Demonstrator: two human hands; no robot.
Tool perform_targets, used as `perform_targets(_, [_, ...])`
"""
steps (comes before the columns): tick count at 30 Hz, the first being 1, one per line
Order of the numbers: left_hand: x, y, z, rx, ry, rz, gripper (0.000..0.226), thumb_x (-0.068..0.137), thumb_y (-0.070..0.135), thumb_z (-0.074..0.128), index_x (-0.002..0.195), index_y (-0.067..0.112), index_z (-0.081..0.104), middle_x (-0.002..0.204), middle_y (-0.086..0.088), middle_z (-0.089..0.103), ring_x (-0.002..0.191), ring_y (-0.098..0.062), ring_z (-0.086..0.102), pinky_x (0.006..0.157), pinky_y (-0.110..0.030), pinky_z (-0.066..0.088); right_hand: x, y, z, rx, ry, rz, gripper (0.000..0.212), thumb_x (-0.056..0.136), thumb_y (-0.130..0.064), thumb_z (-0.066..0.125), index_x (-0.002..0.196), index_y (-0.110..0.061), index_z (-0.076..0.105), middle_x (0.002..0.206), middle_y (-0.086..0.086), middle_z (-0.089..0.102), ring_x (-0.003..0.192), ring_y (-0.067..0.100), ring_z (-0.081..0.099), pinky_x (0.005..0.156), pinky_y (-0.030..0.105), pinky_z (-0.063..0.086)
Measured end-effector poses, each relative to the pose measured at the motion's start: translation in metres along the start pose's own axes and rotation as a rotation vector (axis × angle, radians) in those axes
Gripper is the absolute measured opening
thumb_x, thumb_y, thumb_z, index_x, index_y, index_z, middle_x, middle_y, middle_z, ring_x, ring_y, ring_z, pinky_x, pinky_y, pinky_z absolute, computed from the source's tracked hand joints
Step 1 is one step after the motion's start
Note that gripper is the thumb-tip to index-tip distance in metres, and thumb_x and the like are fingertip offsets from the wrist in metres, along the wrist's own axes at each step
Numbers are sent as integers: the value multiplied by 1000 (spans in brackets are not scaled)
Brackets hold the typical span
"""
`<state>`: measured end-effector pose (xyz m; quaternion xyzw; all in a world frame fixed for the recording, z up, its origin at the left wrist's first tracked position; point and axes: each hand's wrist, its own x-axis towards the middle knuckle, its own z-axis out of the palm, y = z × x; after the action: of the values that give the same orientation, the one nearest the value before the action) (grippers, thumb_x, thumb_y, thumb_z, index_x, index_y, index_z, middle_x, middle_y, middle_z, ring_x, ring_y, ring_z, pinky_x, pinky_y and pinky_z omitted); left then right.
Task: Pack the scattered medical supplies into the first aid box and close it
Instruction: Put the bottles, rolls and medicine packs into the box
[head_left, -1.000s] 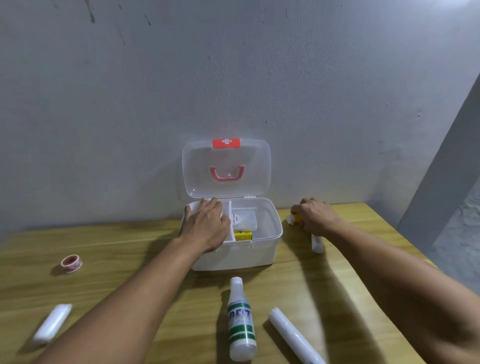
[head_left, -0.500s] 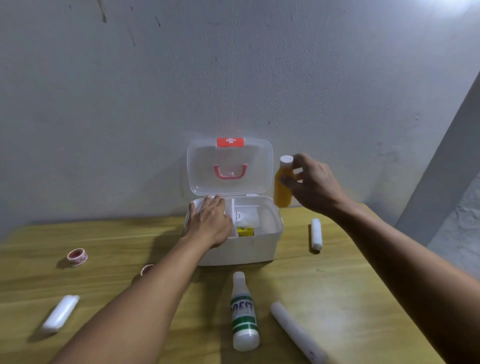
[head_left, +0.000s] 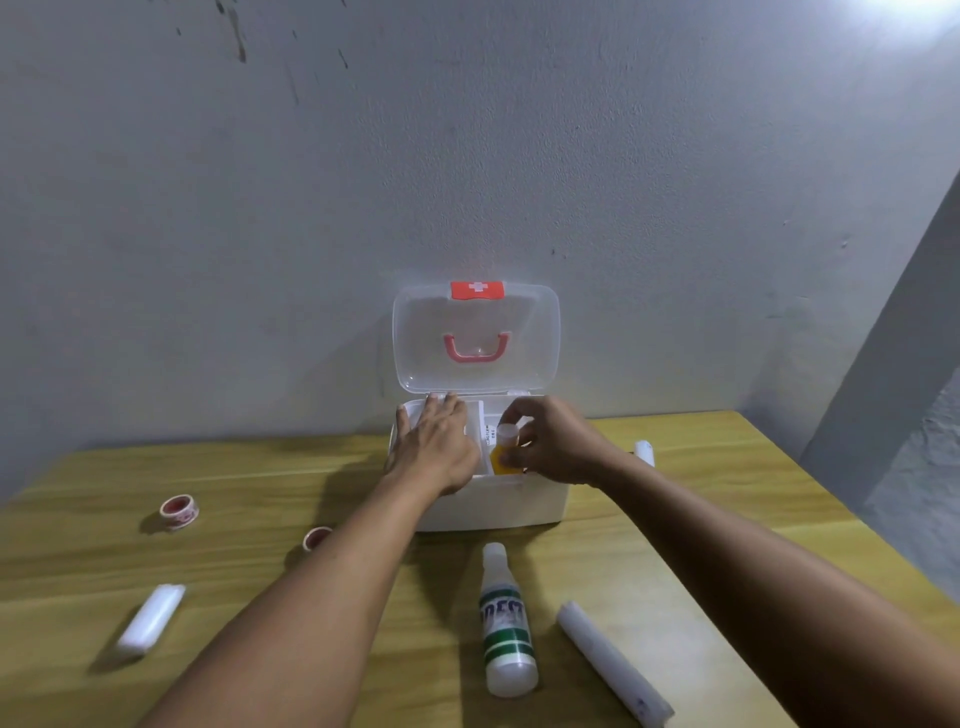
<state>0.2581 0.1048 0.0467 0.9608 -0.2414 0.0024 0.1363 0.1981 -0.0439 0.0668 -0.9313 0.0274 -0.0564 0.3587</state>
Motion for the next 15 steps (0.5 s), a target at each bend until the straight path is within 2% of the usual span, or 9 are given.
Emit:
perform_targets(4, [-1,1,-1,-34,21,1,57,95,19,26,150,9,18,162,-5,13,150,-22,5,121,-52,0,1,-3,-5,-28,-25,7,35,67,-18,84,98,-16,67,94,8,73,82,20,70,73,46,61])
perform_targets(7, [-7,2,-4,-141,162,30,44,92,14,30,132,4,43,149,-11,41,147,-25,21,119,-55,9,-5,-4,-9,-109,-29,11,49,67,-24,85,112,-17,64,108,7,71,90,17,67,79,39,59])
perform_targets(8, [-10,2,-6,-177,227,42,37,90,11,30,121,3,50,139,-13,50,144,-26,28,118,-56,13,-10,-6,-12,-135,9,-5,52,69,-25,84,116,-16,62,111,5,69,91,17,66,80,35,59])
perform_targets(10, [-14,-1,-9,-204,331,72,31,90,9,32,107,2,57,123,-14,61,138,-28,39,116,-55,20,-28,-14,-15,-196,200,-72,42,77,-25,78,114,-14,62,106,2,69,88,19,65,76,33,57])
perform_targets(12, [-19,-6,-9,-203,378,93,33,91,13,34,107,4,61,124,-11,63,137,-27,41,115,-54,23,-52,-25,-11,-231,370,-96,24,81,-25,72,101,-14,64,91,1,70,78,20,63,68,32,54])
perform_targets(13, [-21,-8,-9,-197,384,95,35,93,15,34,112,6,62,129,-9,61,138,-26,39,116,-54,21,-65,-30,-6,-246,341,-60,21,81,-28,71,96,-14,65,87,0,69,76,20,62,67,30,52])
perform_targets(15, [-25,-12,-7,-155,355,84,39,95,20,34,125,9,58,141,-5,53,143,-24,32,117,-53,15,-87,-37,12,-295,80,64,29,80,-39,71,95,-14,66,88,0,68,77,19,62,69,33,54])
